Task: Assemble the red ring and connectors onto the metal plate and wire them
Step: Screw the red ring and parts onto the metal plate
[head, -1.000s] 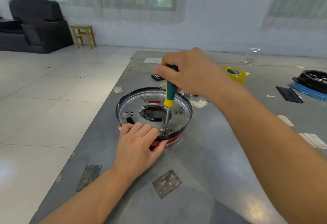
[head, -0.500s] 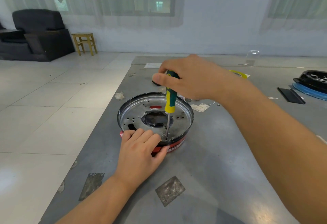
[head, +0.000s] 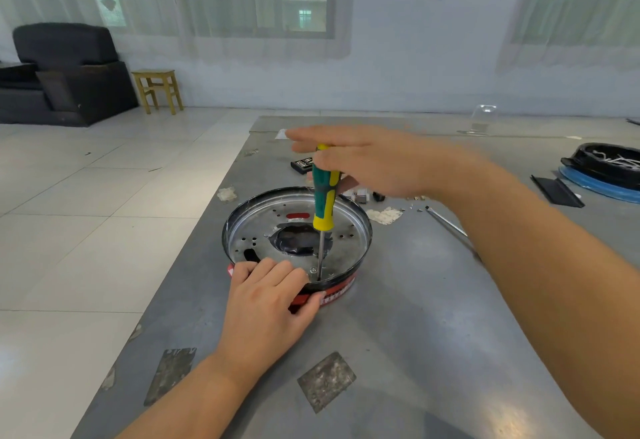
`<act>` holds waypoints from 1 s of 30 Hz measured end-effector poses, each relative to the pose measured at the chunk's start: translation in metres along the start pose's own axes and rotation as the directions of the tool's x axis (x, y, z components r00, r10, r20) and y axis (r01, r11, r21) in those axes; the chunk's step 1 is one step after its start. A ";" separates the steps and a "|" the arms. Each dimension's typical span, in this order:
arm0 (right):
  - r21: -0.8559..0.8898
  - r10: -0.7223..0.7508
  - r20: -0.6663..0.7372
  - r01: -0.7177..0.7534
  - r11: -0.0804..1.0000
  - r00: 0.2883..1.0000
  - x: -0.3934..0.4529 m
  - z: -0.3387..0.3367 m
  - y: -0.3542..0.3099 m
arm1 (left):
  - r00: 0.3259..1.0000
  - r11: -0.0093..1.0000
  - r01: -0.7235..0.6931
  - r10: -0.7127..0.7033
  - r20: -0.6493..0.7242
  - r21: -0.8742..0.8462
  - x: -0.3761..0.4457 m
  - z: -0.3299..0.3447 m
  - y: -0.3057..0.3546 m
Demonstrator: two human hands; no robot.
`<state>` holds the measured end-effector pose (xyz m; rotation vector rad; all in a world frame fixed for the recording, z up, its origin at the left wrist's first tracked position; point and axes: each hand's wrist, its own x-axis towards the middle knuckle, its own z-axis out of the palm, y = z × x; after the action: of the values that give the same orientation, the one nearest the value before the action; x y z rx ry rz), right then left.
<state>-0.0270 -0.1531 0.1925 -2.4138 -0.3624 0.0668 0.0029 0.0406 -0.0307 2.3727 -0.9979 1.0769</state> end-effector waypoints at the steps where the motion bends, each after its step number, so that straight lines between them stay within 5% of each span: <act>1: 0.061 -0.011 0.036 0.009 0.998 0.999 -0.001 -0.004 0.001 | 1.000 1.000 -0.002 0.002 -0.004 -0.002 0.000 0.000 0.000; 4: -0.085 -0.088 -0.098 0.079 0.993 0.991 -0.001 -0.001 0.001 | 1.000 1.000 -0.001 0.001 -0.009 0.005 0.000 0.000 -0.001; 8: -0.530 -0.237 -0.319 0.034 0.848 0.918 0.007 0.016 0.003 | 1.000 1.000 -0.008 0.008 0.002 0.012 0.000 -0.001 0.000; 13: -0.278 -0.015 -0.106 -0.015 0.960 0.994 0.007 0.010 -0.006 | 1.000 1.000 0.000 0.001 -0.014 0.003 0.001 -0.001 0.001; 16: -0.207 -0.058 -0.085 0.039 0.978 0.995 0.003 0.004 -0.008 | 1.000 1.000 -0.003 0.003 -0.026 -0.007 0.000 0.002 0.000; 22: -0.609 -0.229 -0.383 -0.059 0.791 0.895 0.009 0.030 -0.001 | 0.999 1.000 -0.009 0.009 -0.042 -0.018 -0.001 0.004 -0.002; 24: -0.494 -0.096 -0.299 -0.068 0.867 0.950 0.011 0.026 0.000 | 0.999 1.000 -0.003 0.002 -0.039 -0.022 -0.001 0.004 -0.002; 27: -0.032 0.012 -0.118 -0.016 0.999 0.993 0.004 0.014 -0.002 | 1.000 1.000 -0.006 0.005 -0.022 -0.029 -0.002 0.003 -0.003; 30: -0.075 -0.108 -0.147 0.098 0.992 0.983 -0.001 0.013 0.002 | 1.000 1.000 -0.004 0.004 -0.009 -0.031 -0.001 0.001 -0.002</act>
<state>-0.0296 -0.1466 0.1814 -2.4434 -0.4249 -0.1758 0.0043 0.0415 -0.0327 2.3398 -1.0090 1.0649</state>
